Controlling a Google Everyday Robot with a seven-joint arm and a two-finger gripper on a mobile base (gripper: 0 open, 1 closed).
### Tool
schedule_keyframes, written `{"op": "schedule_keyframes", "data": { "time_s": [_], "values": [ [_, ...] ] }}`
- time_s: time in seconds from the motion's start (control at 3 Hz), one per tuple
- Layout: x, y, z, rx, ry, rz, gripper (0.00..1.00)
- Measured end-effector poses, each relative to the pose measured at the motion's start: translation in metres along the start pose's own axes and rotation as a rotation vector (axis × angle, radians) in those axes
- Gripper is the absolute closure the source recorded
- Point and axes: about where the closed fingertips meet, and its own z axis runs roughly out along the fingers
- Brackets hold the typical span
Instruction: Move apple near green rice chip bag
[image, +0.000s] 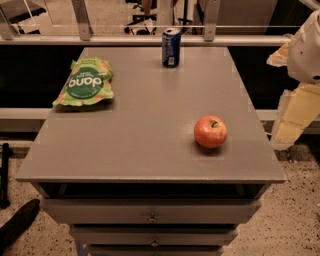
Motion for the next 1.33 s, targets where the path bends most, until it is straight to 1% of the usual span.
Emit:
{"op": "schedule_keyframes", "data": {
  "time_s": [0.33,0.67,1.0,1.33],
  "values": [
    [0.0,0.0,0.0,0.0,0.0,0.0,0.0],
    [0.002,-0.006,0.015,-0.002,-0.044,0.028,0.0],
    [0.005,-0.022,0.046,-0.02,-0.152,0.083,0.0],
    [-0.002,-0.031,0.078,-0.061,-0.273,0.139,0.0]
  ]
}}
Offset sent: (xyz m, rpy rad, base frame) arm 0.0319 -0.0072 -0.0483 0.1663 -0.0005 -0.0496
